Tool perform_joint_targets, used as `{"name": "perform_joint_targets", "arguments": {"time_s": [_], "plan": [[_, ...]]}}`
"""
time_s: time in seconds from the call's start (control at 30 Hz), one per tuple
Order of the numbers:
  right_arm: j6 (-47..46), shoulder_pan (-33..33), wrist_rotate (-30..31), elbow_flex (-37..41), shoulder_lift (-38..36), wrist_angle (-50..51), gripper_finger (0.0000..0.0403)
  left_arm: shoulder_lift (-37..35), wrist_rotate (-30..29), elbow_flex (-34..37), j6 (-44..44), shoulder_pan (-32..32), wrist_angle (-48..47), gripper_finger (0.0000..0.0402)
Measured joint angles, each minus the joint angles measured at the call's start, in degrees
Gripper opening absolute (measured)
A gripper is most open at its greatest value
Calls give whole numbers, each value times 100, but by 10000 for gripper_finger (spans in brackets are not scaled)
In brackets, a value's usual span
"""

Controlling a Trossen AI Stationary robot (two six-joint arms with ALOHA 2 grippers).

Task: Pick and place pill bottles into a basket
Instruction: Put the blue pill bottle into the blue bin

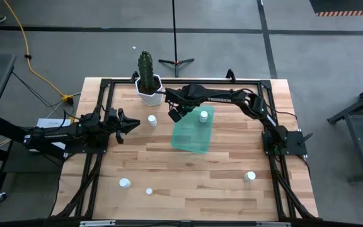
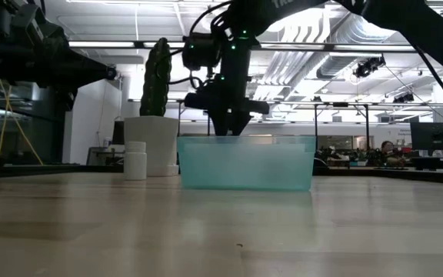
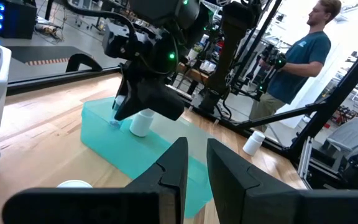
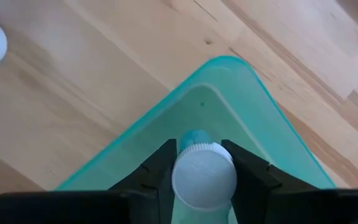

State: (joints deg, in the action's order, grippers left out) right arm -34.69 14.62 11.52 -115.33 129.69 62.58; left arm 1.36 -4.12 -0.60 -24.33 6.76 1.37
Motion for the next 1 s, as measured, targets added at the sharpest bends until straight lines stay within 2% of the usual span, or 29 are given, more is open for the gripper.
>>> {"name": "perform_joint_targets", "arguments": {"time_s": [0.3, 0.53, 0.83, 1.0], "plan": [[-132, 21, 109, 0, 0, -67, 100, 0, 0, 0, 0, -2, 0, 95], [-176, 39, 139, -1, 83, -86, 114, 0, 0, 2, 1, -1, 0, 95], [-149, 35, 60, 0, 285, -97, 102, 0, 6, 0, 0, 0, 0, 95], [-191, 47, 111, 0, 286, -105, 111, 0, 5, 2, 0, -2, 0, 95]]}}
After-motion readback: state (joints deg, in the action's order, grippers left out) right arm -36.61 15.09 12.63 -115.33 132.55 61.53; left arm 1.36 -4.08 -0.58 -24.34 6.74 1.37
